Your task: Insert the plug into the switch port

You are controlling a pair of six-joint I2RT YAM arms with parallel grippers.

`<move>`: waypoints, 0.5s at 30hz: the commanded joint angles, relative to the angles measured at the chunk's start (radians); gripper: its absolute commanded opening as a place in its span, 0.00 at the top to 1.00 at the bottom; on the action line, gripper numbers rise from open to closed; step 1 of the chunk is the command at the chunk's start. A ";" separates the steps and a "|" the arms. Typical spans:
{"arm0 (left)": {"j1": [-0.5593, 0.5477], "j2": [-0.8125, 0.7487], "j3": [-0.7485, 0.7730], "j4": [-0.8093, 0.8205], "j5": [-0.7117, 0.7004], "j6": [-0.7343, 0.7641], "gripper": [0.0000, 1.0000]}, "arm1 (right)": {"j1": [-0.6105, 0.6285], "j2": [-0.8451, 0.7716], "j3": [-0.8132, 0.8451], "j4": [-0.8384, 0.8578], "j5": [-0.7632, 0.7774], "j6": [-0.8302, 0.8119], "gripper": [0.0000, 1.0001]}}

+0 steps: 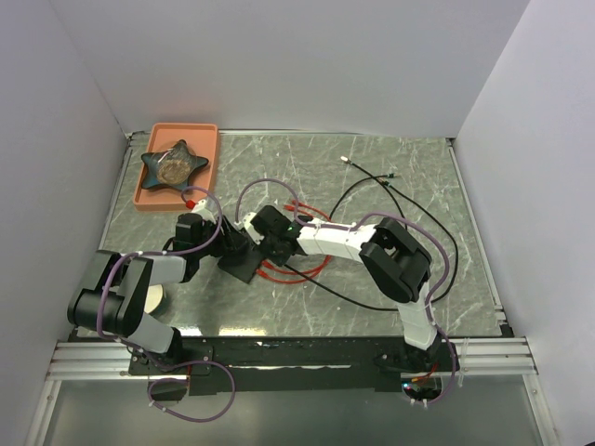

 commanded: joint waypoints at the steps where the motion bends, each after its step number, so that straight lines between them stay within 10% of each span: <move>1: -0.042 -0.012 -0.014 0.027 0.208 -0.041 0.43 | 0.010 0.014 0.070 0.323 -0.087 0.009 1.00; 15: -0.049 -0.049 -0.023 -0.004 0.143 -0.033 0.42 | 0.009 -0.003 0.041 0.261 -0.035 0.020 1.00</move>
